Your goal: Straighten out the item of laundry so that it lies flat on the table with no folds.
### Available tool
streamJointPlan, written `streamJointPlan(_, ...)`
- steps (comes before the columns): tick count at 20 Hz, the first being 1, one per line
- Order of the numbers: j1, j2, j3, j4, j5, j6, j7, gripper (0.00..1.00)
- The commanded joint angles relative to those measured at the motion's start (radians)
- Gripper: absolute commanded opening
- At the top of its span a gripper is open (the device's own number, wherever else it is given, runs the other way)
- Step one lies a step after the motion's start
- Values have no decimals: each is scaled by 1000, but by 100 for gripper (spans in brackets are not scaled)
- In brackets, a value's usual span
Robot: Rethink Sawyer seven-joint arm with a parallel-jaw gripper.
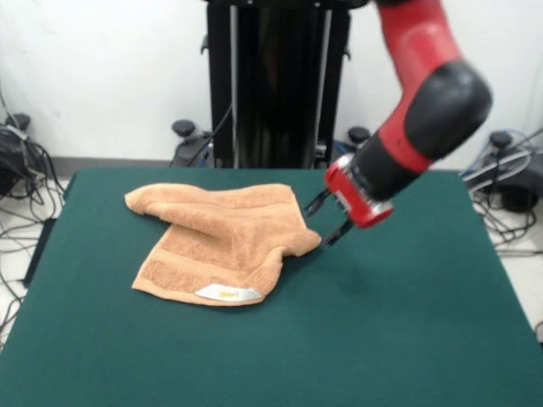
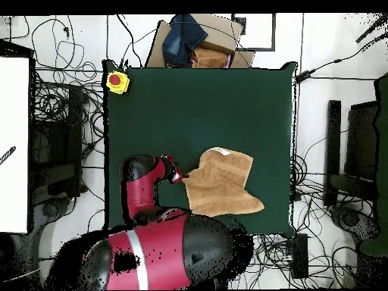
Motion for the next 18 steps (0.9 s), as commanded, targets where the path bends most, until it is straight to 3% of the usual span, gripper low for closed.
streamJointPlan(1,-4,-318,64,227,101,162,-300,100)
streamJointPlan(2,-8,-302,2,249,-6,200,-284,100)
streamJointPlan(5,-133,-178,-173,309,-482,311,-207,100)
streamJointPlan(8,-247,-56,-307,293,-843,232,-230,100)
streamJointPlan(11,-326,69,-420,188,-1189,164,-208,100)
streamJointPlan(14,-373,151,-484,84,-1426,145,-142,100)
streamJointPlan(18,-370,186,-549,16,-1547,163,-78,100)
